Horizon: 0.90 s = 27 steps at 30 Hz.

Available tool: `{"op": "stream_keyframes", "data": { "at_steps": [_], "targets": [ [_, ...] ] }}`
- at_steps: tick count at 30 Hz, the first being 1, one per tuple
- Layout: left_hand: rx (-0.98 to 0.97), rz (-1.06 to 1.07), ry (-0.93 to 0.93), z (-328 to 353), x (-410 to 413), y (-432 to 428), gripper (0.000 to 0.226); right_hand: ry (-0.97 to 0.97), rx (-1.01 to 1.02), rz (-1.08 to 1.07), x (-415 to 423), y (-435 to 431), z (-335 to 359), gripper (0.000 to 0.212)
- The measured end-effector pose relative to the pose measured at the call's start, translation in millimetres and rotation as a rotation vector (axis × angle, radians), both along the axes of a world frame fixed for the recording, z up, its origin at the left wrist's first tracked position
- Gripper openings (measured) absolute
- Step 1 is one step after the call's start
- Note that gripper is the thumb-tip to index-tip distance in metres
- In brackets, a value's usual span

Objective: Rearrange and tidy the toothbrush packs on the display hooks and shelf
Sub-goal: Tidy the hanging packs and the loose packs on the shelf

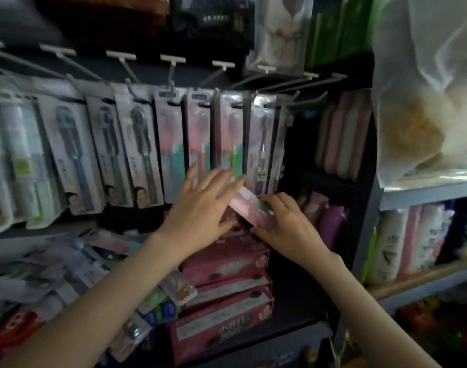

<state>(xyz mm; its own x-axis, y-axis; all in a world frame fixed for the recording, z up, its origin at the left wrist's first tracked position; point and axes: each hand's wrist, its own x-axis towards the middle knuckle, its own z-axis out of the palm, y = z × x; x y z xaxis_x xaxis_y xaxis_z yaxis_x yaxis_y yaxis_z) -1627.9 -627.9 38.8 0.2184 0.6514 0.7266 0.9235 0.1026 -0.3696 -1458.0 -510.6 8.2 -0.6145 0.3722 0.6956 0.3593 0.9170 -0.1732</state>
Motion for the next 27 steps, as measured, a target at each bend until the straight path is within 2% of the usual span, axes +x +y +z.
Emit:
{"op": "stream_keyframes", "data": {
  "at_steps": [3, 8, 11, 14, 19, 23, 27],
  "targets": [
    [0.134, 0.09, -0.128, 17.8, -12.3, -3.8, 0.087, 0.134, -0.017, 0.002, -18.0, 1.8, 27.4, 0.064],
    [0.234, 0.266, -0.266, 24.3, -41.7, -6.4, 0.09, 0.061, 0.197, 0.03, -57.0, -2.4, 50.5, 0.082],
    [0.26, 0.305, -0.32, 26.3, -52.3, -9.8, 0.096, 0.133, 0.274, -0.022, -81.8, -8.1, 60.4, 0.083],
    [0.261, 0.337, -0.319, 29.7, -56.6, -14.4, 0.098, 0.261, 0.214, -0.086, -101.2, -12.4, 68.9, 0.073],
    [0.218, 0.401, -0.284, 27.0, -59.0, -15.7, 0.096, 0.236, -0.008, -0.133, -128.4, -13.1, 77.9, 0.071],
    [0.091, 0.445, -0.322, 7.1, -62.3, -24.0, 0.085, 0.201, -0.157, -0.081, -143.9, -14.2, 80.4, 0.078],
    [-0.066, 0.478, -0.405, -17.1, -60.9, -59.6, 0.064, 0.263, -0.028, -0.039, -139.4, -31.9, 47.8, 0.081]
  ]
}}
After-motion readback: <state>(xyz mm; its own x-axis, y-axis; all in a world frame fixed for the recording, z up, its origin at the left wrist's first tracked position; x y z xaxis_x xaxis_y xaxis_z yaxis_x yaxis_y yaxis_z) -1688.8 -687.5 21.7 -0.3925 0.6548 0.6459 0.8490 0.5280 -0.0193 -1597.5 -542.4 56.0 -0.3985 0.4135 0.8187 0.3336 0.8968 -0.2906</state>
